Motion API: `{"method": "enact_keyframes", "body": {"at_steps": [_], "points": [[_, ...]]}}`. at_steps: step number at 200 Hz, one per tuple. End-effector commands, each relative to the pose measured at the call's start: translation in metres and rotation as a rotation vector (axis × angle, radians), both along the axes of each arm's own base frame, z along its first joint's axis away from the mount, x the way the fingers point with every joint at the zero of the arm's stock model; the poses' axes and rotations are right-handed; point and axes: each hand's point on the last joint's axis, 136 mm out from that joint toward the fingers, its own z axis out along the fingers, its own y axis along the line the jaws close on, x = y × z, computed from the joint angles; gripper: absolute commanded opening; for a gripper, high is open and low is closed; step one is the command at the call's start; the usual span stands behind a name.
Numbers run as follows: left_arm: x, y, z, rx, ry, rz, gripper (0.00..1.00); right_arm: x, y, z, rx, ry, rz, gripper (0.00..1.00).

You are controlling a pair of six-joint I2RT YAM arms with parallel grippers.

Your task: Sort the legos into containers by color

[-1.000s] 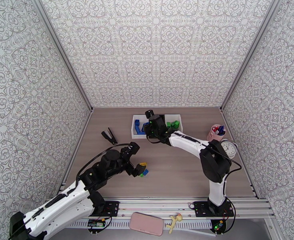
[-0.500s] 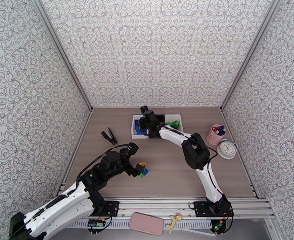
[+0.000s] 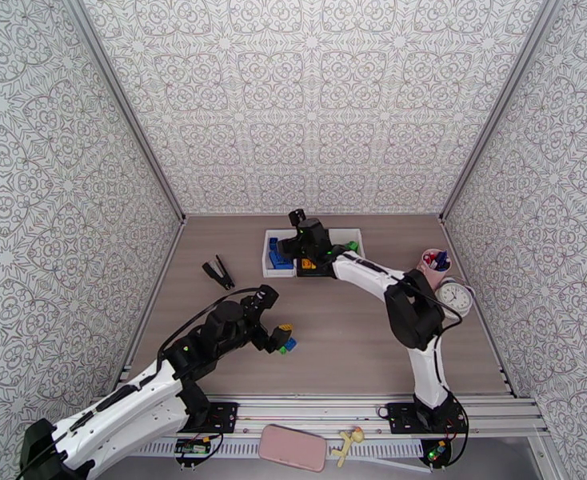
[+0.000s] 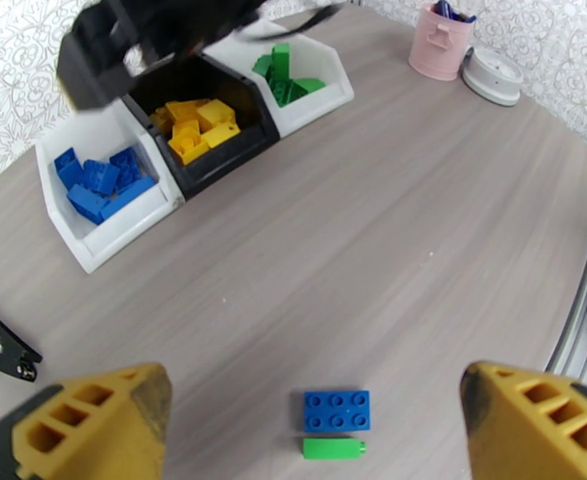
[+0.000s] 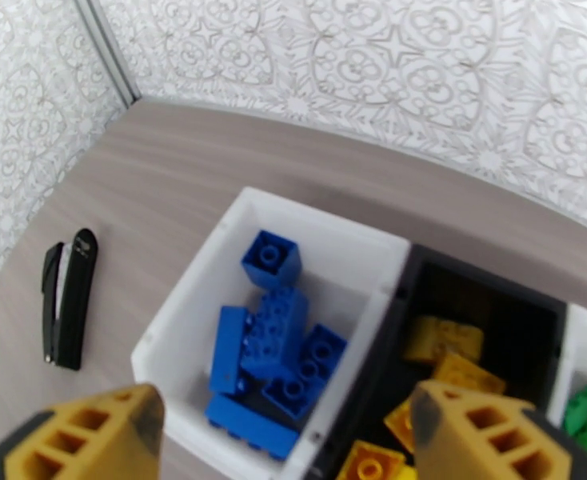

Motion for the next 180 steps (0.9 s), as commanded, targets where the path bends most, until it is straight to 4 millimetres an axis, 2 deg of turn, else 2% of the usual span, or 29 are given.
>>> {"method": "enact_keyframes", "body": {"at_steps": [1,24,72,105,138,180], "points": [[0.002,-0.005,-0.004,0.013,0.061,0.011,1.0,-0.02,-0.016,0.024,0.017,-0.067,0.043,0.91],[0.003,-0.006,-0.016,0.072,0.148,0.03,1.0,-0.051,-0.036,0.022,-0.026,-0.075,0.076,0.99],[-0.001,-0.013,-0.041,0.228,0.303,0.012,1.0,-0.106,-0.087,0.014,-0.066,-0.036,0.068,1.0],[-0.002,-0.019,-0.064,0.333,0.418,0.015,1.0,-0.138,-0.11,0.011,-0.138,-0.015,0.098,1.0],[-0.006,-0.023,-0.087,0.424,0.543,0.026,1.0,-0.161,-0.122,0.016,-0.16,-0.009,0.136,1.0],[-0.007,-0.025,-0.113,0.557,0.598,0.017,0.99,-0.173,-0.136,0.02,-0.183,-0.018,0.116,1.0]]}}
